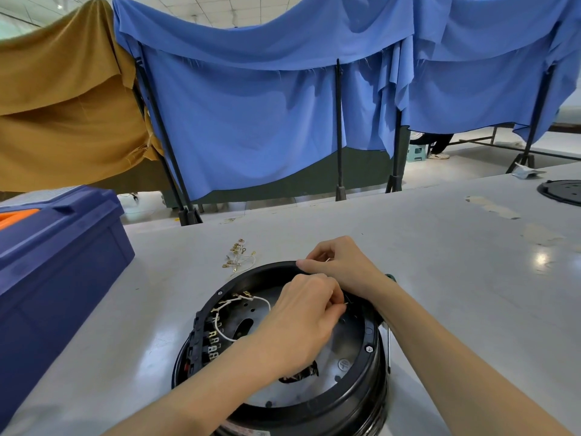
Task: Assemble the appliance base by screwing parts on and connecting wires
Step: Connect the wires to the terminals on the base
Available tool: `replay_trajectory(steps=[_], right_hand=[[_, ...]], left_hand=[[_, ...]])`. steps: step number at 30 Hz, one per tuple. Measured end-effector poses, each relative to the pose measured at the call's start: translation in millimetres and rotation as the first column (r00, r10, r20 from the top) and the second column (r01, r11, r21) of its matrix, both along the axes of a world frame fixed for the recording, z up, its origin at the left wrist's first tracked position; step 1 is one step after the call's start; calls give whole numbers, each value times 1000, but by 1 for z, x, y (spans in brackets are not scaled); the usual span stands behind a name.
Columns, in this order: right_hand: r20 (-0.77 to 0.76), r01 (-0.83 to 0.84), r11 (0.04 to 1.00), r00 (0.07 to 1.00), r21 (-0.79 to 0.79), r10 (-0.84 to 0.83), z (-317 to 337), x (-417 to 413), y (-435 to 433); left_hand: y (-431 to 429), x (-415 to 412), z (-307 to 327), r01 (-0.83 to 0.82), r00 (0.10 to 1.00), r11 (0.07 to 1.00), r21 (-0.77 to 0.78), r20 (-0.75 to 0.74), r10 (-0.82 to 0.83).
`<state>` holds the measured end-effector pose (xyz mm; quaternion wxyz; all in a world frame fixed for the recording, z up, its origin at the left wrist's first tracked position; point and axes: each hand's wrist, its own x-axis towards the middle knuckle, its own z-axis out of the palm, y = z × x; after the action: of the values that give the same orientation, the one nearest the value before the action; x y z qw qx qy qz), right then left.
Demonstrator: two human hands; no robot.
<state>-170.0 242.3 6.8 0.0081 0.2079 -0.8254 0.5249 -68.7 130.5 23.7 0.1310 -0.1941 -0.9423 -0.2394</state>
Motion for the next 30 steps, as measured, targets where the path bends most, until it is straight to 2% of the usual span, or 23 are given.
replay_trajectory(steps=[9,13,15,17,20,22,24,27,30], right_hand=[[8,-3,1000,1000,-8,3,1,3,1],[6,-24,999,1000,-22,24,2,4,4],[15,-39,999,999,-38,40,3,4,5],[14,-43,998,999,-49,44,2,4,6],[3,-21,999,1000,-25,21,3,4,6],[-20,-7,1000,1000,20,7,4,4,6],[-65,14,997,998,78,-9,9,6,5],[-197,80,984,979,159,-48,26,14,4],[-294,55,987,956,151,-9,48,31,0]], left_hand=[[1,3,4,-30,999,999,-11,20,30],[-9,9,14,-47,997,995,90,61,42],[-22,10,23,-59,998,987,151,27,55],[-42,10,28,-122,991,983,136,-37,128],[-77,7,29,-298,953,955,-2,-64,297],[-97,6,27,-345,938,938,-25,7,346],[-108,5,26,-334,941,943,15,68,332],[-111,1,26,-322,944,947,9,77,320],[-110,-3,27,-307,941,951,-46,138,310]])
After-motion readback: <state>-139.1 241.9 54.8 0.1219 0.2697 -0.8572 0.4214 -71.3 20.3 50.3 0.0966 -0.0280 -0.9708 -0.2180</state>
